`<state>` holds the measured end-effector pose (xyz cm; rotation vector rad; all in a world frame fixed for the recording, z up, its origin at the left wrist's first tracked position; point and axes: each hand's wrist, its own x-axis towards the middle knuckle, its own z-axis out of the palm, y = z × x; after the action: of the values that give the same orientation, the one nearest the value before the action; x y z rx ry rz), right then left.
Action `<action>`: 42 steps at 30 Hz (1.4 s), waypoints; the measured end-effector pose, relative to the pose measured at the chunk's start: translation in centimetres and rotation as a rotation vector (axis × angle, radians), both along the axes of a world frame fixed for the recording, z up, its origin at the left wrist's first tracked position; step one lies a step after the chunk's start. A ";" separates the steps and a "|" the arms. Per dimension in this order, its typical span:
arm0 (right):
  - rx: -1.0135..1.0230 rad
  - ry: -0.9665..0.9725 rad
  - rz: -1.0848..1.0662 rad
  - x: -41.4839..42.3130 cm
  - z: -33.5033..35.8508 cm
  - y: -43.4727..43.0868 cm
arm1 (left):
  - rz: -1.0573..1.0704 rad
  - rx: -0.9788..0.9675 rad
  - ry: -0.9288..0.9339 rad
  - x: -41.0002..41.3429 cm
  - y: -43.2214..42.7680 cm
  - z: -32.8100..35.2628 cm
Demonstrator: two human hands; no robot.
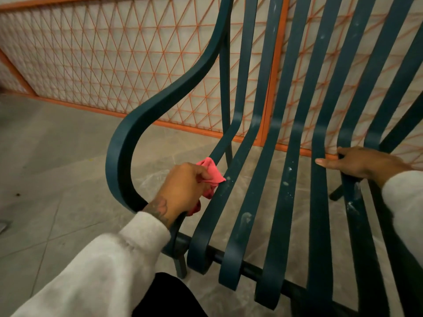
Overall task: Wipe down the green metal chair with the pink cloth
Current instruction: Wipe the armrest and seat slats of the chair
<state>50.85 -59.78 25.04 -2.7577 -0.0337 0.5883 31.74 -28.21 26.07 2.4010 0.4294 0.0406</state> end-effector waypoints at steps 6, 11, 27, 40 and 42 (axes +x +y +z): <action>-0.049 -0.024 0.022 -0.2 -0.3 -0.4 | 0.003 0.049 -0.018 3.2 -0.9 -0.6; -0.046 -0.037 0.021 -0.2 -0.4 -0.5 | 0.026 -0.059 -0.042 -0.4 0.1 -1.2; -0.060 -0.048 0.014 -0.3 -0.5 -0.3 | -0.173 0.395 -0.070 -3.0 -4.8 -0.5; -0.057 -0.051 0.008 -0.6 -0.6 -0.2 | -0.080 0.068 -0.033 5.2 -4.5 -1.4; -0.048 -0.051 0.000 -0.8 -0.6 -0.2 | -0.098 0.061 -0.021 4.4 -4.4 -1.1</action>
<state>50.02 -59.95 24.48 -2.8194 -0.0319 0.5256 36.10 -32.60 24.97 2.4766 0.3043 0.0349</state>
